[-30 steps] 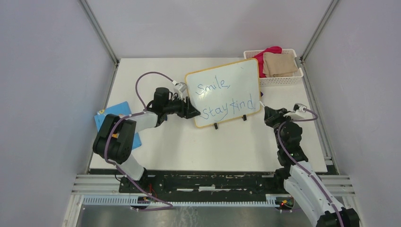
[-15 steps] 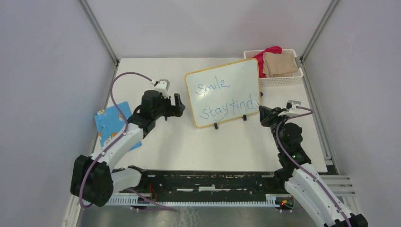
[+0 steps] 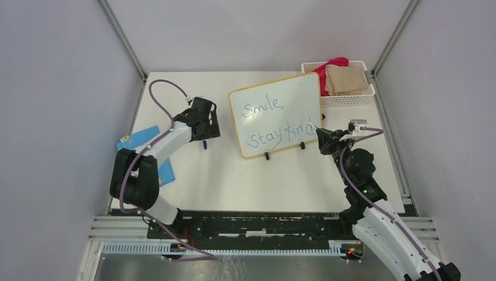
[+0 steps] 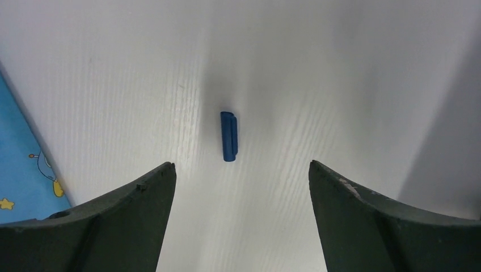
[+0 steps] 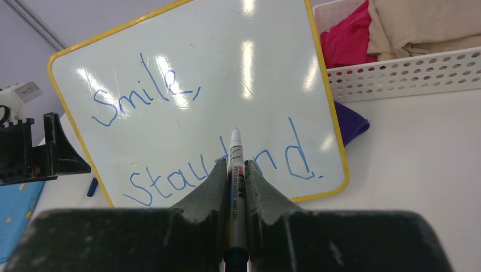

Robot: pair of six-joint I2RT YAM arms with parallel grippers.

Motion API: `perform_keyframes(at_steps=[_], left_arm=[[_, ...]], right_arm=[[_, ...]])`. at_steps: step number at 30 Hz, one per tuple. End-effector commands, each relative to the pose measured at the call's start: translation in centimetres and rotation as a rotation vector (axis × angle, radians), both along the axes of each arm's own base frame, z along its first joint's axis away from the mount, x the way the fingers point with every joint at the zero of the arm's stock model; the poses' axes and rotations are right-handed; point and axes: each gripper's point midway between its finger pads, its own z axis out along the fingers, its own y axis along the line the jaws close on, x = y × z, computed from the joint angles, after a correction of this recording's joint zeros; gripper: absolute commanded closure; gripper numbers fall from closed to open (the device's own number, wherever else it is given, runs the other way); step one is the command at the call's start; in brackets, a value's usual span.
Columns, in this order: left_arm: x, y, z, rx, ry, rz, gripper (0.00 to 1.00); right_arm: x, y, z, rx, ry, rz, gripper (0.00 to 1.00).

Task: Write a sentence on the whiteboard
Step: Close the whiteboard marker at the center of the board.

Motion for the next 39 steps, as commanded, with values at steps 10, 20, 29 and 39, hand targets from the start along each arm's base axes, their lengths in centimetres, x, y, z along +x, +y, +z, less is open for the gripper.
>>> perform_keyframes(at_steps=[10,20,29,39], left_arm=[[-0.5,1.6,-6.5,0.041,0.227,0.072,0.23],[-0.2,2.1,-8.1,0.050,0.265,0.113,0.47],[-0.6,2.7,-9.5,0.010,0.295,0.124,0.61],[-1.1,2.8,-10.5,0.001,0.314,0.105,0.71]], right_arm=[[-0.3,0.6,3.6,-0.006,-0.088,0.033,1.00],[-0.2,0.5,3.1,-0.007,-0.083,0.026,1.00],[-0.1,0.6,3.0,-0.010,-0.080,0.028,1.00],[-0.1,0.8,2.7,-0.015,-0.070,0.034,1.00]])
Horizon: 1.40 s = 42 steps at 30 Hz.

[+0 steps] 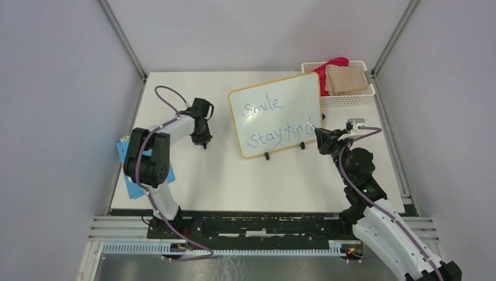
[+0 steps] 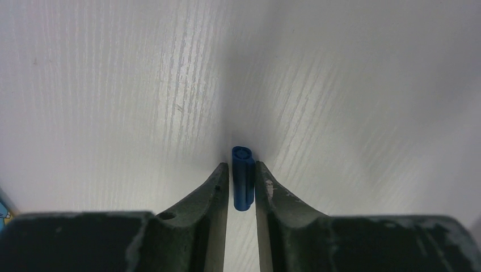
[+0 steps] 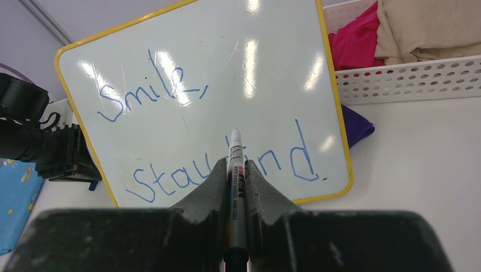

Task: Write a sentence on the whiteboard
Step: Close the whiteboard marker at the center of the board.

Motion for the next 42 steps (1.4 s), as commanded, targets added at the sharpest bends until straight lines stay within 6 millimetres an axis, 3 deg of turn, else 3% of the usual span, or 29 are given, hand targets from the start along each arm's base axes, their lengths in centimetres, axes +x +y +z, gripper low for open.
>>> perform_keyframes(at_steps=[1,9,12,16,26,31,38,42], left_arm=[[-1.7,0.6,-2.6,0.009,0.077,0.024,0.73],[-2.0,0.7,-2.2,0.007,0.065,0.023,0.98],[-1.9,0.8,-1.2,0.003,0.035,0.037,0.98],[-1.5,1.2,1.7,0.001,-0.053,0.070,0.98],[-0.9,0.6,14.9,-0.119,-0.402,0.077,0.98],[-2.5,-0.6,22.3,-0.239,-0.597,0.020,0.98],[-4.2,-5.8,32.3,-0.552,-0.882,-0.221,0.98],[-5.2,-8.7,36.4,-0.750,-0.987,-0.332,0.98]], right_arm=[[0.0,0.2,2.5,0.012,-0.066,0.007,1.00],[0.0,0.2,2.6,0.008,-0.065,0.013,1.00],[0.0,0.3,2.6,0.004,-0.064,0.017,1.00],[0.0,0.2,3.1,-0.005,-0.072,0.017,1.00],[-0.2,0.8,6.4,-0.031,-0.134,0.054,1.00],[-0.7,1.4,11.1,-0.043,-0.239,0.087,1.00],[-1.8,4.8,17.7,0.051,-0.376,0.225,1.00],[-2.9,7.3,20.2,0.081,-0.435,0.262,1.00]])
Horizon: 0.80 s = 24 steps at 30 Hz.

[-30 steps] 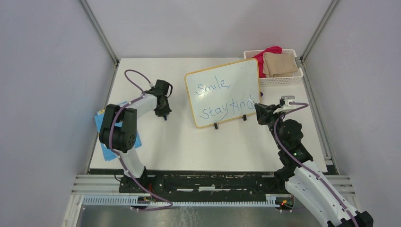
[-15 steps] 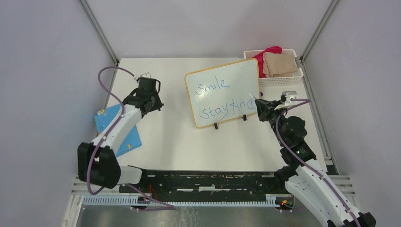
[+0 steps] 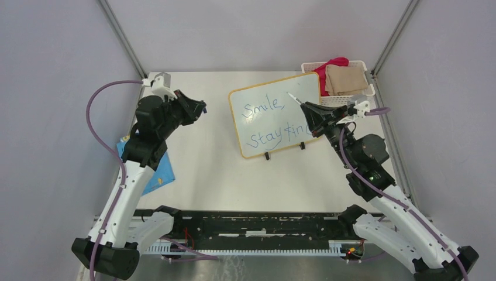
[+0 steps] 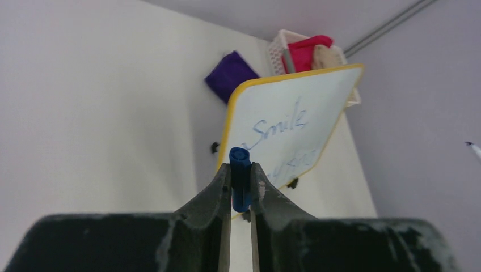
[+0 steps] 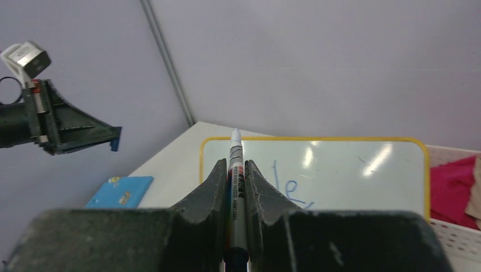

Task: Write a sentence on the whiteboard
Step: Close the whiteboard marker at the center of the board.

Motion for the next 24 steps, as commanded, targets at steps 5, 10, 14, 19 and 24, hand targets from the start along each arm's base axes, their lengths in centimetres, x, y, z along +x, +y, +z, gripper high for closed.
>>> perform_keyframes(at_steps=[5,10,14,19,24], left_arm=[[-2.0,-6.0,10.9,-0.351,-0.319,-0.302,0.98],[-3.9,-7.2,15.3,-0.512,-0.452,-0.398,0.98],[-5.7,-7.8,17.3,-0.662,-0.530,-0.463,0.98],[-7.4,-8.0,18.7,-0.813,-0.576,-0.532,0.98],[-8.9,-7.9,19.9,-0.924,-0.592,-0.554,0.98]], right_arm=[[-4.0,5.2,6.2,0.025,-0.201,0.044,1.00],[-7.7,7.2,4.9,-0.034,-0.285,0.002,1.00],[-9.6,7.8,3.1,-0.063,-0.350,-0.014,1.00],[-10.0,8.0,2.3,-0.040,-0.381,0.000,1.00],[-10.0,7.7,2.5,-0.024,-0.405,-0.037,1.00]])
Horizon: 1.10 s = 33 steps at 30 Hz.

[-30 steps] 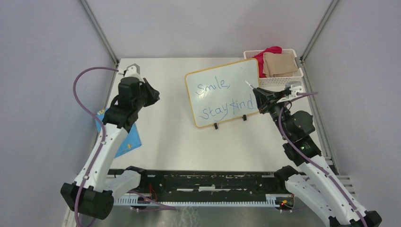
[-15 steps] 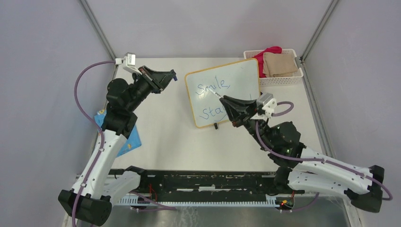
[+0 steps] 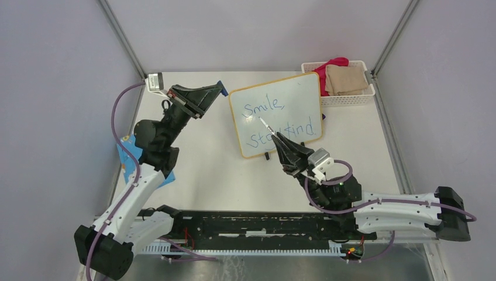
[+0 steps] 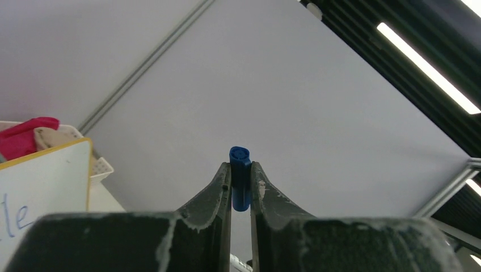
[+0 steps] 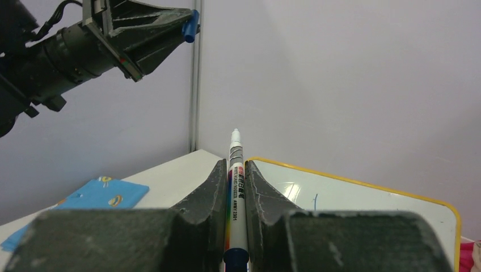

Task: Write a sentence on the whiteboard
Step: Close the whiteboard marker at the center of the board.

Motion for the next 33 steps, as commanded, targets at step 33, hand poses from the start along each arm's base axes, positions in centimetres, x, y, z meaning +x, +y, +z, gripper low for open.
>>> perform_keyframes(at_steps=[33], left_arm=[[-5.7,2.7,5.5,-0.292,0.004,-0.031,0.98]], right_arm=[[-4.6,3.5,9.2,0.261,-0.190,0.125,1.00]])
